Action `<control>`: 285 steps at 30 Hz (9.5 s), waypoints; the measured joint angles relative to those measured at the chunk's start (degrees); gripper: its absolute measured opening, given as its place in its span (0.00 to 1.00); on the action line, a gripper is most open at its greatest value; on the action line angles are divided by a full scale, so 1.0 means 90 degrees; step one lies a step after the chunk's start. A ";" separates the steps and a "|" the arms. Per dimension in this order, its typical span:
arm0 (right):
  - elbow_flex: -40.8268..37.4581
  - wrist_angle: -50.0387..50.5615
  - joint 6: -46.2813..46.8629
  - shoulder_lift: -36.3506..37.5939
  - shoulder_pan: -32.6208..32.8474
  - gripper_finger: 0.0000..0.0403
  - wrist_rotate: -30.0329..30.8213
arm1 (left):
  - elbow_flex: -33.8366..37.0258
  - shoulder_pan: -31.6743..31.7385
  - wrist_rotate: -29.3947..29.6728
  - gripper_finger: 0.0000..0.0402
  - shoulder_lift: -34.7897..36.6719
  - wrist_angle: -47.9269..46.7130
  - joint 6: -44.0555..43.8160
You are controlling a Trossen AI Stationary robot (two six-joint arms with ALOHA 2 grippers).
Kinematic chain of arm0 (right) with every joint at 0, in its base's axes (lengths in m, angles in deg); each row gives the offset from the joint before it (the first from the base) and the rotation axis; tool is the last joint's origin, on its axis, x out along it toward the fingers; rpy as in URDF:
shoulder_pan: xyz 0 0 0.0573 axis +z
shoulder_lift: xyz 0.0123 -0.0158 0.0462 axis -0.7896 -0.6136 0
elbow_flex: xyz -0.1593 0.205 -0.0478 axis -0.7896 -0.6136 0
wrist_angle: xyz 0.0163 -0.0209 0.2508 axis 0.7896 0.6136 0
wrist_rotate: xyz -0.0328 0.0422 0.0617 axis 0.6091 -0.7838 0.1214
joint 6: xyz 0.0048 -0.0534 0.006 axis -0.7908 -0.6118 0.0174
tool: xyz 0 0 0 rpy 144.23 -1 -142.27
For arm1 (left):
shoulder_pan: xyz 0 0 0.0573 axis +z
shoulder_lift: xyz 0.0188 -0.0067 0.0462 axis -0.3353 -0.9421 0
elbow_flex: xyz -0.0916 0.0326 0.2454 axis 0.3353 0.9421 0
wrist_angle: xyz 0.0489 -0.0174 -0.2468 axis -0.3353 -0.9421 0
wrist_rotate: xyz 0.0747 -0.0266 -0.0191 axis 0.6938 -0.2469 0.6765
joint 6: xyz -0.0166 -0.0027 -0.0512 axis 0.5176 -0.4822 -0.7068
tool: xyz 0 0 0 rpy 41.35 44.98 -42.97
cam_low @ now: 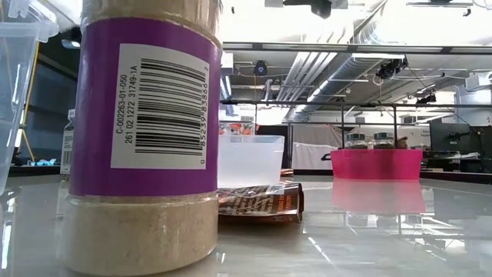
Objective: Sort spices by type
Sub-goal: Put the gold seasoning bottle into the right transparent bin
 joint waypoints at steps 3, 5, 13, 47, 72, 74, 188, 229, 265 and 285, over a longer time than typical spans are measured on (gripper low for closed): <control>0.0000 -0.0138 0.0737 0.0000 0.0414 0.59 0.0697 | 0.0602 0.0280 -0.0302 0.63 0.0001 0.0592 0.0313; 0.0000 -0.0259 0.1220 0.0000 0.0667 0.59 0.1059 | 0.0922 0.0469 -0.0684 0.63 -0.0006 0.0951 0.0644; 0.0000 -0.0521 0.2037 0.0000 0.1482 0.59 0.2292 | 0.1172 0.0649 -0.0897 0.63 0.0021 0.1200 0.1408; 0.0000 -0.0071 0.0908 -0.0002 0.1629 0.59 0.2463 | 0.1448 0.0623 -0.0970 0.73 -0.0045 0.1305 0.0516; 0.0000 -0.0096 0.0957 -0.0005 0.1629 0.59 0.2526 | 0.1448 0.0598 -0.1444 0.73 -0.0547 0.1416 0.0951; 0.0000 -0.0097 0.0958 -0.0005 0.1629 0.59 0.2526 | 0.1448 0.0598 -0.1400 0.73 -0.0548 0.1414 0.0955; -0.0002 -0.0177 0.0911 0.1238 0.2058 0.59 0.3119 | -0.2803 -0.0995 -0.1259 0.59 -0.4046 0.2036 0.4837; -0.0001 -0.0500 0.0466 0.0344 0.2483 0.59 0.1475 | -0.3375 -0.2295 -0.0798 0.59 -0.3161 0.3065 0.5946; 0.0000 0.0800 0.0750 0.1165 0.2514 0.59 0.2832 | -0.4094 -0.2919 -0.1210 0.59 -0.5735 0.0616 0.7021; 0.0000 0.0835 0.0750 0.1124 0.2515 0.59 0.2830 | -0.5152 -0.2942 -0.1204 0.86 -0.5874 -0.0051 0.6882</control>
